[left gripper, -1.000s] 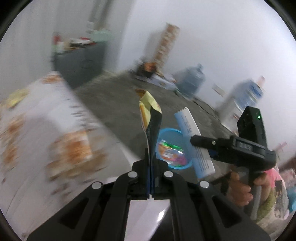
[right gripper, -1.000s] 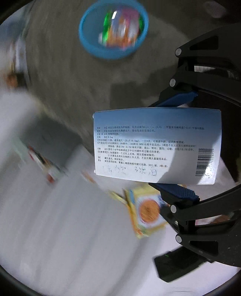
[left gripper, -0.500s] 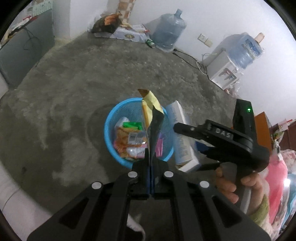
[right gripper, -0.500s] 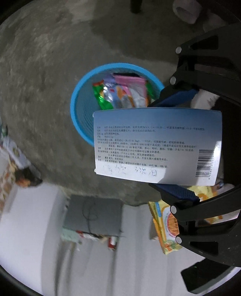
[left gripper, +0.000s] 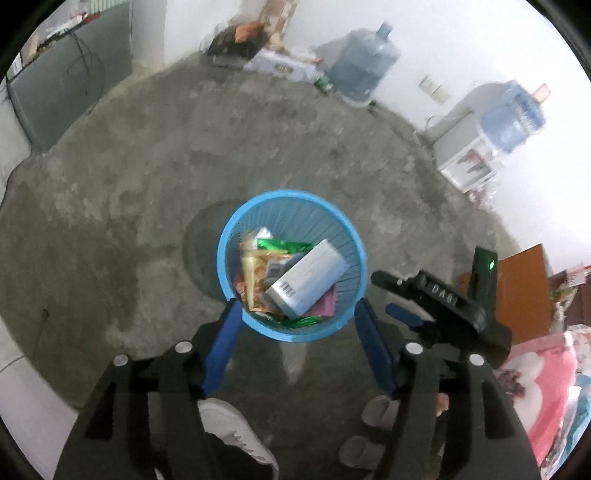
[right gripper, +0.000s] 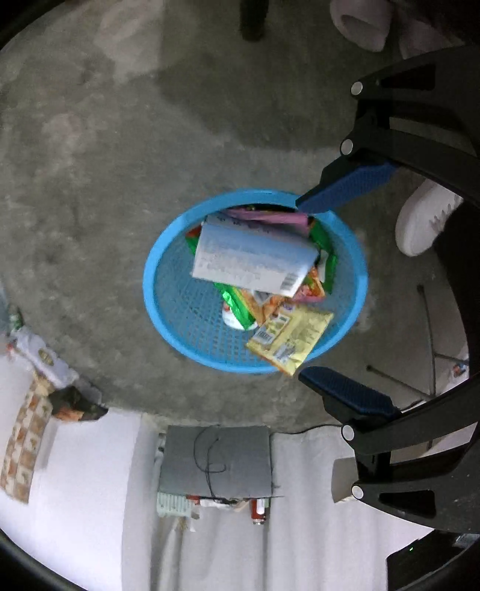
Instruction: Collect trash
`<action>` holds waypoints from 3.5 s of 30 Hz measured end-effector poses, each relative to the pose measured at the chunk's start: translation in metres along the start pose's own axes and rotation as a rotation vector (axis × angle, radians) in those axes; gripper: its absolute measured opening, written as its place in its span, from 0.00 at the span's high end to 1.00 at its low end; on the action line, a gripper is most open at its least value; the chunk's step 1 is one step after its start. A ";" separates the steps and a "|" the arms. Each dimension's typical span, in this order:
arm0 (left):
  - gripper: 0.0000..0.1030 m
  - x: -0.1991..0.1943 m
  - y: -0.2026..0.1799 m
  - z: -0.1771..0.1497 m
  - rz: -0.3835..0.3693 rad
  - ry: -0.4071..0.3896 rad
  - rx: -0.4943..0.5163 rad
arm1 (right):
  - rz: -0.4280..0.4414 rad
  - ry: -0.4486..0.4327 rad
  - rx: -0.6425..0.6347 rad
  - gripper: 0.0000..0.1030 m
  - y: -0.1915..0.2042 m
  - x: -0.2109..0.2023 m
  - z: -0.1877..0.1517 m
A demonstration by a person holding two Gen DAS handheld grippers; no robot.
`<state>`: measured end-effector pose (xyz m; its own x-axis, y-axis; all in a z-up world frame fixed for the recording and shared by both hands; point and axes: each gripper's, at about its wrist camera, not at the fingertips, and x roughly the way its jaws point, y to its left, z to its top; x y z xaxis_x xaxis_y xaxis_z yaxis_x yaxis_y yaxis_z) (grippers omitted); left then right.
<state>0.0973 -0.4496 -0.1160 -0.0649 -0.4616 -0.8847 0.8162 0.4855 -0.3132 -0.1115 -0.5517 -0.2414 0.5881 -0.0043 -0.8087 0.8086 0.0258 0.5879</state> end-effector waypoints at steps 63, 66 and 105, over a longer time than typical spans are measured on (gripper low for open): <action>0.06 -0.296 0.069 -0.328 0.712 -0.366 -0.564 | -0.133 -0.174 -1.361 0.08 0.189 -0.151 -0.340; 0.05 -0.295 0.069 -0.326 0.719 -0.361 -0.561 | -0.143 -0.178 -1.347 0.08 0.187 -0.150 -0.335; 0.05 -0.290 0.072 -0.322 0.750 -0.335 -0.552 | -0.167 -0.198 -1.328 0.08 0.184 -0.147 -0.324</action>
<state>-0.0096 -0.0420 0.0066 0.5951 -0.0378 -0.8028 0.1918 0.9767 0.0961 -0.0551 -0.2226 -0.0200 0.5692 -0.2425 -0.7856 0.3079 0.9489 -0.0698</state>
